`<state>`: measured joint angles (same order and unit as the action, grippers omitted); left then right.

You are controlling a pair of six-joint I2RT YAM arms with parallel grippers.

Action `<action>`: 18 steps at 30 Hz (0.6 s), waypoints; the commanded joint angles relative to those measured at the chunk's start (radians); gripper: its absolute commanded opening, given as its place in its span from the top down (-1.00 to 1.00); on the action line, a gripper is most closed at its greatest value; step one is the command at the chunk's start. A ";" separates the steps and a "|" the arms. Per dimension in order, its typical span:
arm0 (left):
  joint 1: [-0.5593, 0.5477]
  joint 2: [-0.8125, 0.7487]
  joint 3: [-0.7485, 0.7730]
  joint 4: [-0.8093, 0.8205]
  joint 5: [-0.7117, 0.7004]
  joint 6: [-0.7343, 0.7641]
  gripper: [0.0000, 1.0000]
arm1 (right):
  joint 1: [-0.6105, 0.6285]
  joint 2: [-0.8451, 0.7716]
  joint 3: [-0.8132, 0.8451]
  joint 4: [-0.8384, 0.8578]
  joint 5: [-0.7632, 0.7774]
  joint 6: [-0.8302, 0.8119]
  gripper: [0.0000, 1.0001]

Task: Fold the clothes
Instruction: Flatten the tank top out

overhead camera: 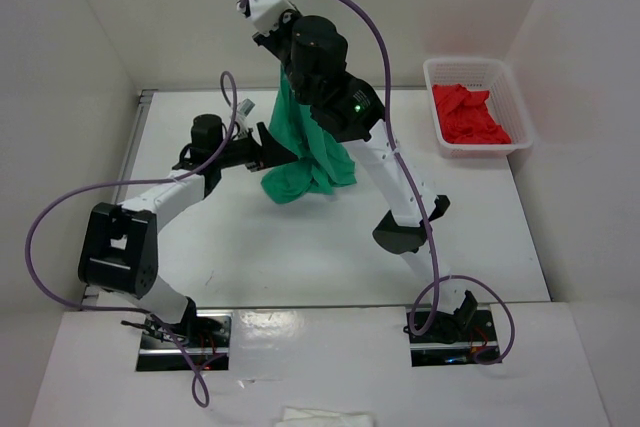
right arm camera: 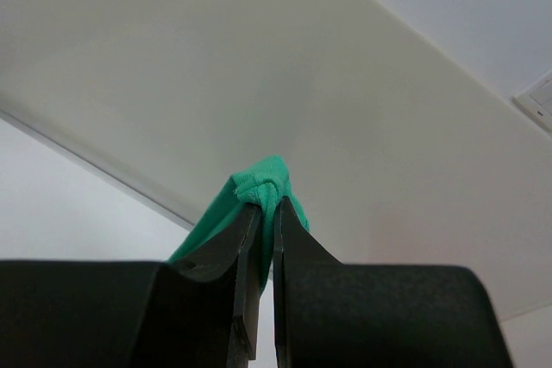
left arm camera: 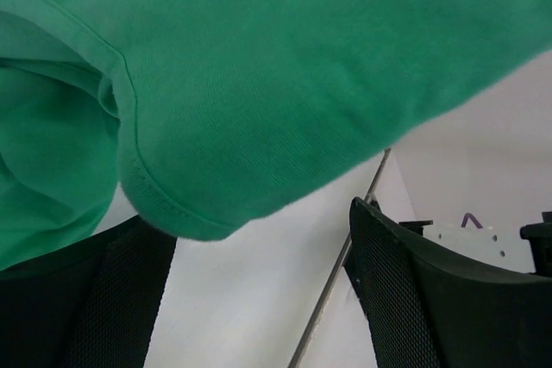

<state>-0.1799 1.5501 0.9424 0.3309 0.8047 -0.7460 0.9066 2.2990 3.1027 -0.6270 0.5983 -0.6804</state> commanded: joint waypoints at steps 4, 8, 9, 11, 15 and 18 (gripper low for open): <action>-0.012 0.022 0.015 0.095 -0.061 -0.067 -0.59 | 0.005 0.008 0.028 0.070 0.015 0.039 1.00; -0.012 0.045 0.015 0.114 -0.085 -0.090 -0.48 | 0.005 0.008 0.028 0.070 0.015 0.048 1.00; -0.012 0.045 0.015 0.114 -0.100 -0.090 -0.45 | 0.005 0.008 0.028 0.070 0.015 0.048 1.00; -0.012 0.036 0.025 0.105 -0.127 -0.090 -0.45 | 0.005 0.008 0.028 0.070 0.015 0.059 1.00; -0.012 0.045 0.026 0.120 -0.127 -0.090 -0.39 | 0.005 0.008 0.028 0.061 0.015 0.059 0.94; -0.012 0.045 0.026 0.120 -0.127 -0.090 -0.36 | 0.005 0.008 0.028 0.061 0.024 0.059 0.94</action>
<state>-0.1932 1.5887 0.9424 0.3889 0.6857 -0.8196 0.9066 2.2993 3.1027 -0.6270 0.6006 -0.6365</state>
